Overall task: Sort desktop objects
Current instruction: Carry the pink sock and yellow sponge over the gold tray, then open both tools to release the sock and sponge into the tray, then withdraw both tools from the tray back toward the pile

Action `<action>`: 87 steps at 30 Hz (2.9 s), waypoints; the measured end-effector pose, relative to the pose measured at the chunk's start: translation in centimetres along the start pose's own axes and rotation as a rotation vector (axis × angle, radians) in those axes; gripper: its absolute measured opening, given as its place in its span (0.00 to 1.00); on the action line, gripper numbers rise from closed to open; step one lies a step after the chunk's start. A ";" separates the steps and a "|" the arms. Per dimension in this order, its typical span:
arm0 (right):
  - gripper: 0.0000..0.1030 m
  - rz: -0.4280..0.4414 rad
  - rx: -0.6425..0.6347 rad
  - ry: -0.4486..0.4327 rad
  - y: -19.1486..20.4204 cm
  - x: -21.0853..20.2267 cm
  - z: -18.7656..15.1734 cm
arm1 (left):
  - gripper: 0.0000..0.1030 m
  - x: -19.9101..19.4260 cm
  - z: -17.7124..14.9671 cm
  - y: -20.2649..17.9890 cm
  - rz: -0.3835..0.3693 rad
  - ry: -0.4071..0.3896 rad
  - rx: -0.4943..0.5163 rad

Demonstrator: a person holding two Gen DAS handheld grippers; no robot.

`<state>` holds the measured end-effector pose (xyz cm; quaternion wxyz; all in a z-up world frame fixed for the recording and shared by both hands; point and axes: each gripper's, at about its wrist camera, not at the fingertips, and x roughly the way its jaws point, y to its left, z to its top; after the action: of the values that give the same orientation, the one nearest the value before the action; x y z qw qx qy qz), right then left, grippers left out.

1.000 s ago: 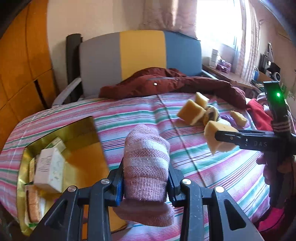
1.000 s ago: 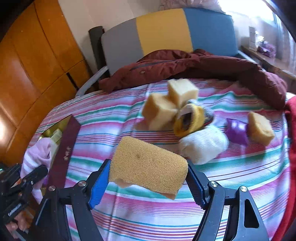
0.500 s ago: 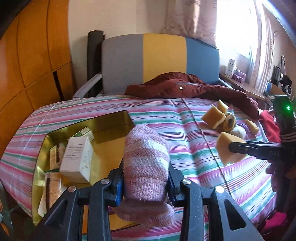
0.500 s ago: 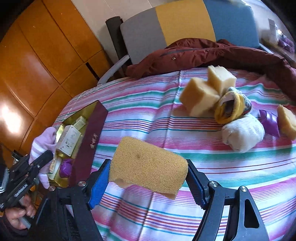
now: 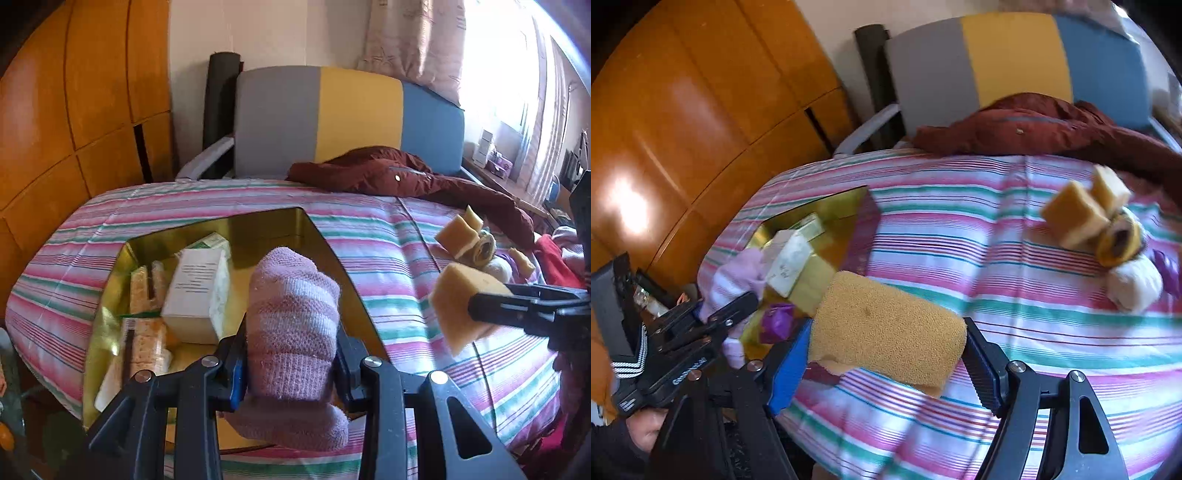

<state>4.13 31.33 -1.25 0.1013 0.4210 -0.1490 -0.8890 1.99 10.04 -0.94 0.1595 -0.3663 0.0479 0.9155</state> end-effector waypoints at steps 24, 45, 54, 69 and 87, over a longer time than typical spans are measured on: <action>0.77 0.117 -0.015 0.042 10.0 5.7 1.3 | 0.36 0.7 -0.1 14.1 0.040 0.007 -0.334; 0.99 0.014 -0.083 0.105 12.1 9.0 -1.1 | 0.60 6.0 2.2 17.0 -0.036 0.084 -0.450; 1.00 -0.061 -0.107 0.065 12.5 7.9 -1.6 | 0.60 2.1 0.6 15.6 0.083 -0.003 -0.344; 1.00 -0.131 -0.168 0.018 13.1 6.5 -2.3 | 0.60 -0.5 -0.5 11.0 0.100 -0.014 -0.194; 0.99 -0.265 -0.125 -0.070 8.7 3.3 -1.2 | 0.60 -2.4 -0.1 6.9 0.070 -0.041 -0.084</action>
<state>3.47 21.96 -1.26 0.0036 0.3987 -0.0400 -0.9162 1.47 2.92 0.41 0.1127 -0.3518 0.0192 0.9291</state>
